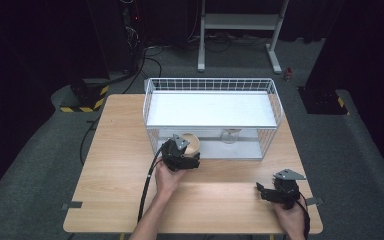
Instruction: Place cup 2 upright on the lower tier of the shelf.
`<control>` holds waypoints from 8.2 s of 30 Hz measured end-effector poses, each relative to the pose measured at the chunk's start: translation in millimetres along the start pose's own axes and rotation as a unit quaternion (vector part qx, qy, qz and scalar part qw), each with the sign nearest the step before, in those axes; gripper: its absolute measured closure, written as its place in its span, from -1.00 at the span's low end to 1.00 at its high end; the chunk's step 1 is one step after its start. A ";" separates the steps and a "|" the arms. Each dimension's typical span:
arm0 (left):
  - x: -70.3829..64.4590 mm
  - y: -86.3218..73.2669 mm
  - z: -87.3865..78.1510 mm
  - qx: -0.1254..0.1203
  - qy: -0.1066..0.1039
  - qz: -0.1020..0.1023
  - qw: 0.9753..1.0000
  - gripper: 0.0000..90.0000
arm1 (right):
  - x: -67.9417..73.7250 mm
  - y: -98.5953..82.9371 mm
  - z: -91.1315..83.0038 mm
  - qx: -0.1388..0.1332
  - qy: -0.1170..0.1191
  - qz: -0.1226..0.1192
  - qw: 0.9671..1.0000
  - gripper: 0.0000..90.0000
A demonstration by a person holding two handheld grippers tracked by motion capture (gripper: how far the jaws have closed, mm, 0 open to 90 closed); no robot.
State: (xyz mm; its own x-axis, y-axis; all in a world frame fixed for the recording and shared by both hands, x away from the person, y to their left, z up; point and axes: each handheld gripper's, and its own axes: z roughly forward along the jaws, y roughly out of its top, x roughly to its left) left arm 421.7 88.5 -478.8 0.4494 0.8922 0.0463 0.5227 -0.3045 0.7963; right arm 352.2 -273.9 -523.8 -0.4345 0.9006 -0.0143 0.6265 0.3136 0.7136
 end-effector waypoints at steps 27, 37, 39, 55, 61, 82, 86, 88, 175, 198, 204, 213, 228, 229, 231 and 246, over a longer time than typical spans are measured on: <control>2.2 -14.6 -5.7 0.017 -0.002 -0.011 1.000 -0.84 | 0.0 0.0 0.0 0.000 0.000 0.000 1.000 -0.59; -1.2 -17.7 -4.3 0.024 0.006 -0.012 1.000 -0.73 | -0.1 0.0 0.0 0.000 0.000 0.000 1.000 -0.59; -0.9 -18.1 -4.4 0.026 0.007 -0.008 1.000 -0.71 | 0.0 0.0 0.0 0.000 0.000 0.000 1.000 -0.59; -0.7 -18.1 0.3 0.027 0.043 -0.007 0.999 -0.46 | -0.1 0.0 0.0 0.000 0.000 0.000 1.000 -0.59; 0.2 -17.2 3.0 0.024 0.046 -0.016 0.999 -0.38 | -0.1 0.0 0.0 0.000 0.000 0.000 1.000 -0.59; 5.1 -10.9 13.5 0.023 0.054 -0.034 0.998 0.12 | -0.1 0.0 0.0 0.000 0.000 0.000 1.000 -0.59; 6.9 -11.2 14.5 0.028 0.052 -0.033 0.998 0.18 | 0.0 0.0 0.0 0.000 0.000 0.000 1.000 -0.59; 7.2 -11.2 14.8 0.028 0.054 -0.034 0.998 0.21 | 0.0 0.0 0.1 0.000 0.000 0.000 1.000 -0.59; 24.0 -9.4 -10.7 -0.007 -0.009 -0.053 0.999 -0.24 | 0.0 0.2 0.3 0.000 -0.001 0.000 1.000 -0.59; 28.8 -20.3 -27.3 -0.012 -0.012 -0.060 0.998 -0.35 | 0.0 0.2 0.3 0.000 -0.001 0.000 1.000 -0.59; 31.0 -23.4 -32.1 -0.012 -0.013 -0.060 0.998 -0.37 | 0.1 0.2 0.2 0.000 -0.001 0.001 1.000 -0.59; 33.5 -28.4 -38.2 -0.018 -0.017 -0.070 0.997 -0.39 | 0.0 0.2 0.3 0.000 -0.001 0.000 1.000 -0.59; 38.7 -34.1 -46.8 -0.019 -0.017 -0.069 0.997 -0.44 | 0.0 0.2 0.3 0.000 -0.001 0.000 1.000 -0.59; 39.1 -34.5 -47.3 -0.020 -0.016 -0.069 0.997 -0.45 | 0.0 0.2 0.3 0.000 -0.001 0.000 1.000 -0.59; 39.5 -35.2 -48.0 -0.022 -0.016 -0.073 0.997 -0.45 | 0.0 0.2 0.3 0.000 -0.001 0.000 1.000 -0.59; 44.0 -39.4 -55.6 -0.023 -0.013 -0.079 0.997 -0.49 | -0.2 0.3 0.4 -0.001 -0.001 -0.001 1.000 -0.59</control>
State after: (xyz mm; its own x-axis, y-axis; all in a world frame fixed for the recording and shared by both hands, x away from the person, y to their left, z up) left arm 380.7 158.2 -474.6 0.3835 0.9185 -0.0964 0.5548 -0.1457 0.8191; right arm 352.7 -273.8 -523.8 -0.4345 0.9005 -0.0177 0.6246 0.3155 0.7144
